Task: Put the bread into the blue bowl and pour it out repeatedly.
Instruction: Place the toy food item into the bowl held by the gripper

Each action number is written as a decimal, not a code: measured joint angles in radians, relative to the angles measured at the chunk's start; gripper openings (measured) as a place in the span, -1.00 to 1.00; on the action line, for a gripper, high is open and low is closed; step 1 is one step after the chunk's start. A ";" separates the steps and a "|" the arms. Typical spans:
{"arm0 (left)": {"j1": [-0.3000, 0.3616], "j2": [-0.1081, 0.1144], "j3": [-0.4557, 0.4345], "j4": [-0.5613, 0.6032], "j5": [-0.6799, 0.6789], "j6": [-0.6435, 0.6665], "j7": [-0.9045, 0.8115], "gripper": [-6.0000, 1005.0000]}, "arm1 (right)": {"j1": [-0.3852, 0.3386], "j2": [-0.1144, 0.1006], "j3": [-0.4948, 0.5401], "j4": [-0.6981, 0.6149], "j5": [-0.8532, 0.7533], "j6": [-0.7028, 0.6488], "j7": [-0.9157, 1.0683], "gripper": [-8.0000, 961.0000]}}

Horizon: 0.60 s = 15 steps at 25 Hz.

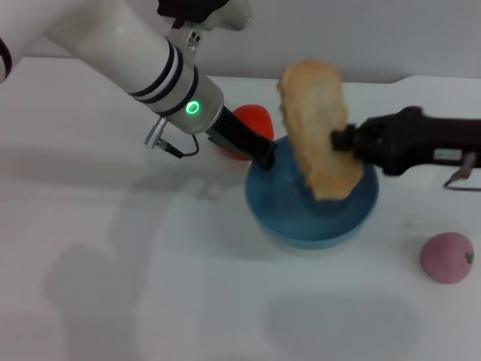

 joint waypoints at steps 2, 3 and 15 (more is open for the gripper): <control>-0.005 0.000 0.000 -0.001 -0.004 0.000 0.000 -0.95 | 0.002 0.000 -0.040 0.006 -0.010 0.017 -0.014 -0.77; -0.006 0.000 0.000 -0.001 -0.004 0.000 -0.001 -0.95 | 0.002 0.000 -0.055 0.008 -0.019 0.027 -0.014 -0.77; -0.018 0.008 0.001 -0.002 0.000 0.001 -0.033 -0.96 | -0.019 -0.003 -0.049 0.014 -0.076 0.036 0.017 -0.64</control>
